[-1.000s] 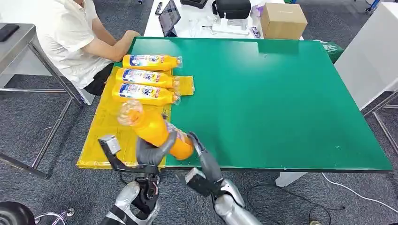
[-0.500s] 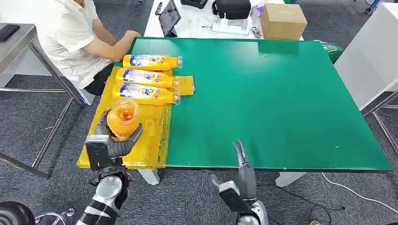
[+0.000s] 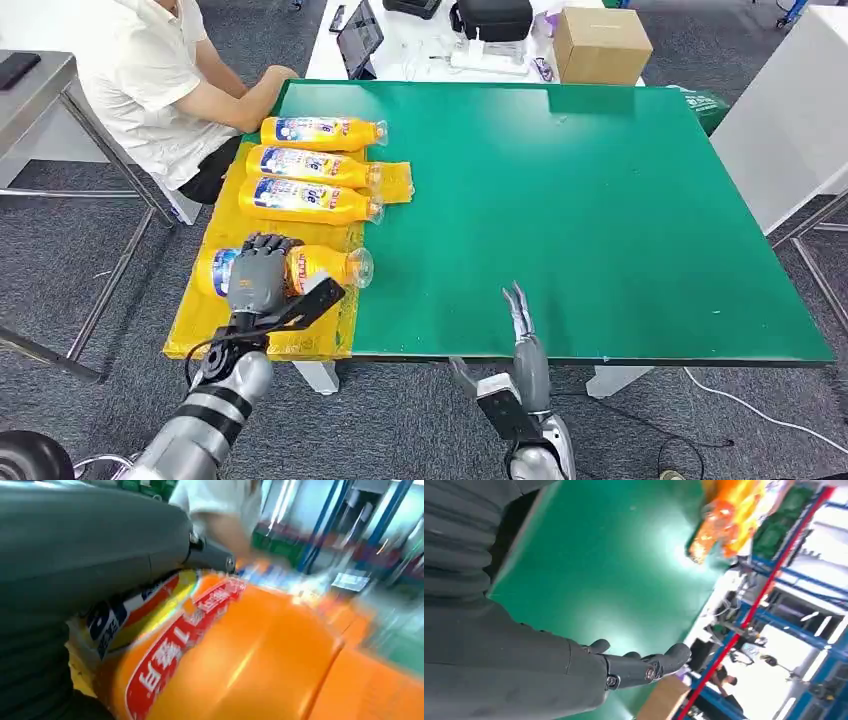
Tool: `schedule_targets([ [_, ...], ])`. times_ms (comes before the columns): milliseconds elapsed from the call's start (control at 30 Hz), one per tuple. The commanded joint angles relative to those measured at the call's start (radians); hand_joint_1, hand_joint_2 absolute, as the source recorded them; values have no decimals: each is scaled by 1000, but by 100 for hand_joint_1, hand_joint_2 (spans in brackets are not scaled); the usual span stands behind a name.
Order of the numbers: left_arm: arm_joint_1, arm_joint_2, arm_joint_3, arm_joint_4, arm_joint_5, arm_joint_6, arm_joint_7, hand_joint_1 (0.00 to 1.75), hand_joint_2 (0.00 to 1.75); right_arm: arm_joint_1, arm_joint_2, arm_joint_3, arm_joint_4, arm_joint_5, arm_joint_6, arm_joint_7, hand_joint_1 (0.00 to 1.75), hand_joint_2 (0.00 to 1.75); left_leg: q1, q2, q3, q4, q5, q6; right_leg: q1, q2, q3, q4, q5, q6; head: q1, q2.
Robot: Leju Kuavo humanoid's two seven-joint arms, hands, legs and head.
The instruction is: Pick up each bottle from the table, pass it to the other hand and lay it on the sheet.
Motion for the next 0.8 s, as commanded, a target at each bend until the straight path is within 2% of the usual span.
schedule_targets([
  [33,-191,-16,-66,380,-23,-65,38,175,175,-50,1,21,-7,-13,23,2,0,0,0,-1,1,0,0,1,0,-2,2,0,-1,-1,1,0],
  [133,-220,-13,-116,440,-91,-128,101,175,175,-63,-4,45,-25,-24,42,2,0,0,0,0,2,0,-1,1,1,-1,3,0,-1,-2,0,0],
  [167,-231,-14,-140,461,-121,-153,117,175,175,-67,-5,50,-26,-27,43,2,0,0,1,1,8,0,-3,2,2,-1,9,-1,-3,-5,1,0],
  [200,-236,-22,-142,475,-122,-183,118,164,175,-72,-4,54,-28,-26,46,2,0,0,0,0,3,0,-1,1,1,-1,4,0,-2,-3,0,0],
  [233,-239,-28,-141,483,-120,-200,117,143,175,-76,-2,55,-27,-27,48,2,0,0,0,1,4,0,-1,1,1,-1,4,0,-2,-3,1,0],
  [267,-240,-34,-138,490,-115,-217,116,72,175,-78,-1,56,-28,-29,50,2,0,0,0,1,4,0,-2,1,1,-1,5,0,-2,-3,0,0],
  [300,-241,-38,-138,492,-114,-225,116,19,175,-78,0,56,-28,-29,51,2,0,0,0,0,3,0,-1,1,1,-1,4,0,-1,-2,0,0],
  [333,-241,-41,-136,497,-111,-239,117,3,175,-79,0,55,-27,-30,52,2,0,0,0,0,2,0,0,1,1,-1,3,0,-1,-2,0,0],
  [367,-242,-44,-135,498,-108,-253,113,3,175,-79,1,54,-28,-35,53,2,0,0,1,1,7,0,-1,2,2,-1,8,-1,-1,-5,0,0],
  [400,-242,-44,-135,498,-108,-253,113,3,175,-79,1,54,-28,-35,53,2,0,0,0,0,3,0,0,1,1,-1,5,0,-1,-2,1,0],
  [567,-241,-43,-135,496,-105,-260,104,0,175,-77,-1,53,-30,-41,57,2,0,0,0,2,9,-1,-1,2,1,1,10,-1,-1,-3,0,0],
  [700,-237,-42,-128,475,-72,-327,35,0,175,-78,-6,56,-25,-58,53,2,0,0,0,1,9,-1,-1,1,1,0,11,-1,-1,-3,1,0],
  [800,-230,-49,-114,437,-15,-400,-66,0,175,-70,-12,60,-36,-73,53,2,0,0,0,0,10,-2,-1,1,1,0,12,-2,-1,-3,0,0],
])
